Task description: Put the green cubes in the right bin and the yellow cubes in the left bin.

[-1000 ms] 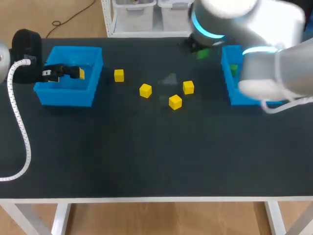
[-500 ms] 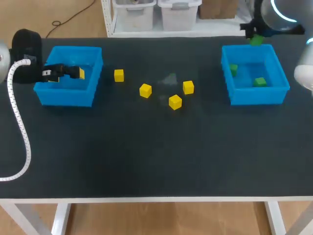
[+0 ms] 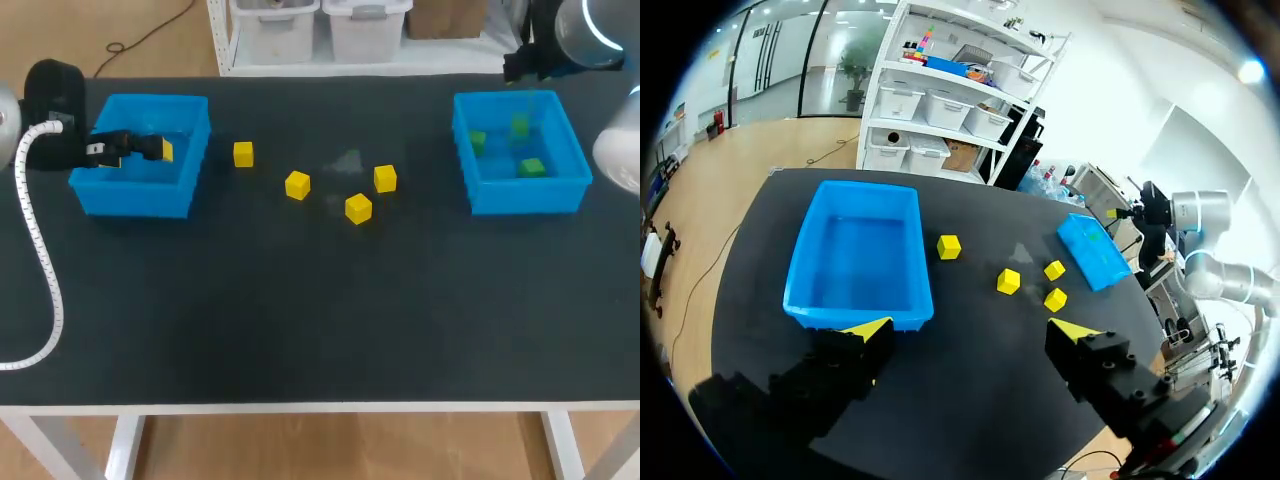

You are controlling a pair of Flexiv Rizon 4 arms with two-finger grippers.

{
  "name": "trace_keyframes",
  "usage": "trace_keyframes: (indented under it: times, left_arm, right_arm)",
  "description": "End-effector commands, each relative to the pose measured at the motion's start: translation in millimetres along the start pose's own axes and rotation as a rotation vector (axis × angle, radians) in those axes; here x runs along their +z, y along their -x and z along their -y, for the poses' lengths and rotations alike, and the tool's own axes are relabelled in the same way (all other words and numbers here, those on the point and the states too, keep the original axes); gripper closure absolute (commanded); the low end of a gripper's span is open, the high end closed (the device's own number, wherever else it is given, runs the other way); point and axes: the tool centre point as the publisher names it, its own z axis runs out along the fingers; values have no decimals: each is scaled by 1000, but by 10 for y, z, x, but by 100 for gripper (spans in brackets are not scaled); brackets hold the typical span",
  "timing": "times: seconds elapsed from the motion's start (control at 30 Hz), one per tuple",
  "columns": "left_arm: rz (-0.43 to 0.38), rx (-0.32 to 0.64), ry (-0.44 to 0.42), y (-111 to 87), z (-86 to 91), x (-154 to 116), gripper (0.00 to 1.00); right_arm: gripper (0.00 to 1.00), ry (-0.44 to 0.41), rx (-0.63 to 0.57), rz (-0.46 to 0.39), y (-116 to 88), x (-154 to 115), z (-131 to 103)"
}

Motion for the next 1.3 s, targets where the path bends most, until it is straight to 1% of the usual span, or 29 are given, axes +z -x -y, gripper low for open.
trace_keyframes:
  times: [0.03, 0.67, 0.7, 0.73, 0.8, 0.87, 1.0, 1.07, 1.1, 1.17, 1.27, 1.3]
  left_arm:
    - [8, 3, -16, -14, -36, 5, 0]
    - [8, 3, -16, -14, -36, 5, 0]
    - [-38, 19, -14, 45, -71, 53, 0]
    - [-73, 42, -18, 89, -52, 80, 0]
    - [-101, 115, -18, 226, -44, 146, 0]
    - [-148, 146, -6, 358, -22, 236, 0]
    - [-217, 218, 13, 578, 123, 434, 0]
    - [-241, 246, 33, 679, 215, 536, 0]
    - [-248, 245, 39, 725, 256, 586, 0]
    - [-271, 284, 42, 800, 358, 682, 0]
    - [-307, 279, 69, 874, 455, 807, 0]
    - [-309, 287, 63, 894, 491, 846, 0]
  right_arm:
    - [0, 26, 3, 18, -49, -71, 69]
    - [0, 26, 3, 18, -49, -71, 69]
    - [0, 26, 3, 18, -49, -71, 69]
    - [0, 26, 3, 18, -49, -71, 69]
    - [0, 26, 3, 18, -49, -71, 69]
    - [0, 26, 3, 18, -49, -71, 69]
    - [0, 26, 3, 18, -49, -71, 69]
    - [0, 26, 3, 18, -49, -71, 69]
    - [0, 26, 3, 18, -49, -71, 69]
    - [0, 26, 3, 18, -49, -71, 69]
    - [0, 26, 3, 18, -49, -71, 69]
    - [0, 26, 3, 18, -49, -71, 69]
